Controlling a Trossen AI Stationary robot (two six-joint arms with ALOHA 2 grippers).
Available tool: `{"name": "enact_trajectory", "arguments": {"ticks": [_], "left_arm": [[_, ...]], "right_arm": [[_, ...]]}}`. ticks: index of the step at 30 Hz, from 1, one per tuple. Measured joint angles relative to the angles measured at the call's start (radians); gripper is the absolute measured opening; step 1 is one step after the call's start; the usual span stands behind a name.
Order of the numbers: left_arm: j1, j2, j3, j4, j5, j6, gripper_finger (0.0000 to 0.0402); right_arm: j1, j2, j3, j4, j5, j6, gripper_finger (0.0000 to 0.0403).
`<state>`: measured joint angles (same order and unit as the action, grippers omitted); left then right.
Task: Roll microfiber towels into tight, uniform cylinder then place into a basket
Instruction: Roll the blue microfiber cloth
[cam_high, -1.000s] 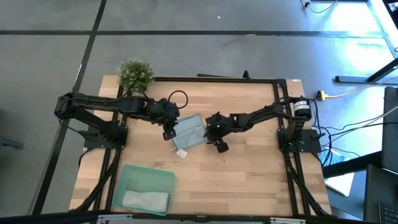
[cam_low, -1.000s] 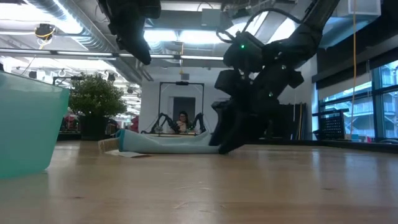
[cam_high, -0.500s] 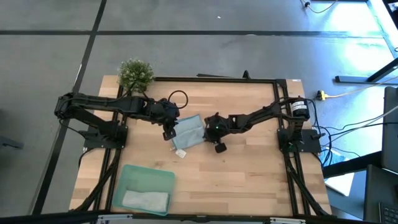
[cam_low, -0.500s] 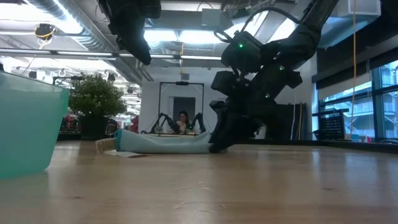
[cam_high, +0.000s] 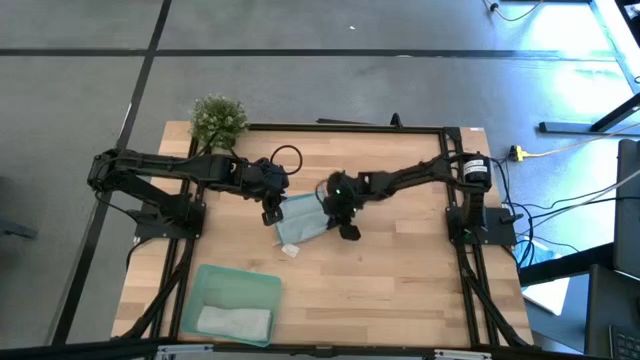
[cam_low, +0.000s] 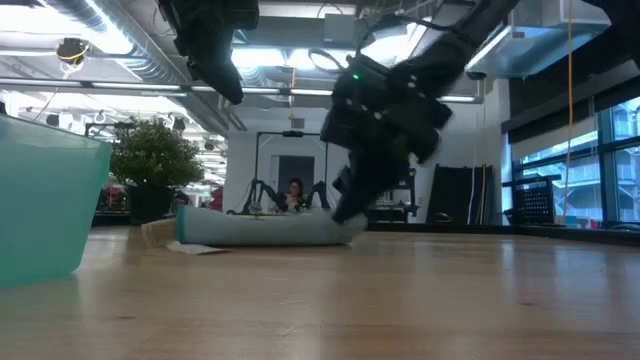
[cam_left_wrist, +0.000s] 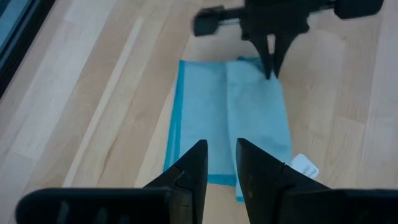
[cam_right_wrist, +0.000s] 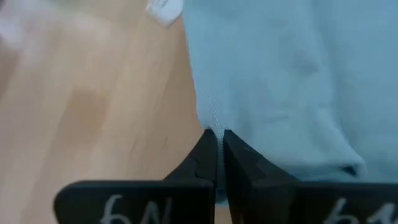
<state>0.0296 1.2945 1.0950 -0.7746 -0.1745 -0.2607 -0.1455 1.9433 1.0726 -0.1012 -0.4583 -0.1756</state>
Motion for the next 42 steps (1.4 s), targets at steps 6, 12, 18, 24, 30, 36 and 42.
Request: {"name": "enact_trajectory", "arguments": {"ticks": [6,12,18,24,30,36,42], "left_arm": [[0.0,0.0,0.0,0.0,0.0,0.006,0.008],[-0.014,0.007,-0.006,0.009,0.006,0.007,0.008],[-0.058,0.049,-0.061,0.033,0.013,0.007,0.008],[-0.09,0.102,-0.099,0.084,0.024,0.008,0.008],[-0.097,0.153,-0.14,0.16,0.031,0.008,0.008],[-0.068,0.241,-0.152,0.198,-0.075,0.008,0.008],[-0.001,0.282,-0.151,0.228,-0.105,0.009,0.008]], "right_arm": [[-0.075,-0.003,0.143,-0.195,-0.076,0.061,0.0011],[-0.159,-0.004,0.191,-0.209,-0.194,0.212,0.0011],[-0.202,-0.005,0.201,-0.205,-0.243,0.312,0.0011],[-0.232,-0.006,0.201,-0.198,-0.252,0.405,0.0011],[-0.248,-0.006,0.201,-0.195,-0.269,0.437,0.0011],[-0.248,-0.006,0.202,-0.195,-0.271,0.436,0.0011],[-0.248,-0.006,0.202,-0.199,-0.289,0.436,0.0011]]}}
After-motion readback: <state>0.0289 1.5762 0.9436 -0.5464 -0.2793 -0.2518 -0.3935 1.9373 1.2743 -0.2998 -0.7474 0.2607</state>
